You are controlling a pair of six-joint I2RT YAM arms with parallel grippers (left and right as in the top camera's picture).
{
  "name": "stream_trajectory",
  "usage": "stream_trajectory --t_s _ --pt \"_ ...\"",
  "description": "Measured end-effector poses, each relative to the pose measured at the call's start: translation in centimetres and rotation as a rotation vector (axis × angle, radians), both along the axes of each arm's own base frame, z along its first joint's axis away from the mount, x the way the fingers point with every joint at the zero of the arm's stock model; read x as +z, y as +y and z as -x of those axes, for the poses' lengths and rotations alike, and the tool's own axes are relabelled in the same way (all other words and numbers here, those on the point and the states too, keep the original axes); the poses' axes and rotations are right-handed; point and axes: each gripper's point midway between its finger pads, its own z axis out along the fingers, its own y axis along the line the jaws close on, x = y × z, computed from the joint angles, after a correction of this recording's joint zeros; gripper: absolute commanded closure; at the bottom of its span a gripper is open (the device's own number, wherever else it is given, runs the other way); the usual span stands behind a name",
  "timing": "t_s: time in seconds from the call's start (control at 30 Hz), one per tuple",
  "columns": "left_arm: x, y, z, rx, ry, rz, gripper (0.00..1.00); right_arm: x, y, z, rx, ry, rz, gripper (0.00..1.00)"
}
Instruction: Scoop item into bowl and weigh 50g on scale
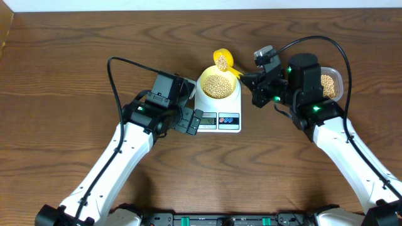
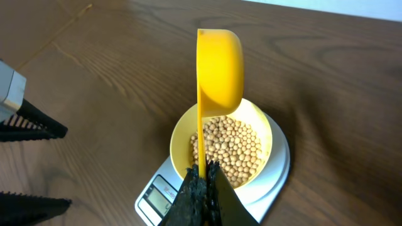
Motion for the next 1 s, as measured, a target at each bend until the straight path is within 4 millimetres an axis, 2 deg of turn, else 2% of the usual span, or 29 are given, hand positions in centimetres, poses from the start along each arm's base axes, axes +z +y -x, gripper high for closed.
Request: stream_trajectory --t_s 0.57,0.83,1.0 --pt "0.0 0.0 0.0 0.0 0.0 0.0 0.02 0.02 0.0 -0.01 -0.056 0.08 -0.067 0.99" --pt "0.0 0.0 0.0 0.0 0.0 0.0 0.02 -0.81 -0.52 0.09 -0.016 0.015 0.039 0.99" --pt "0.0 0.0 0.0 0.0 0.0 0.0 0.02 -0.88 -0.73 -0.08 -0.031 0.015 0.046 0.99"
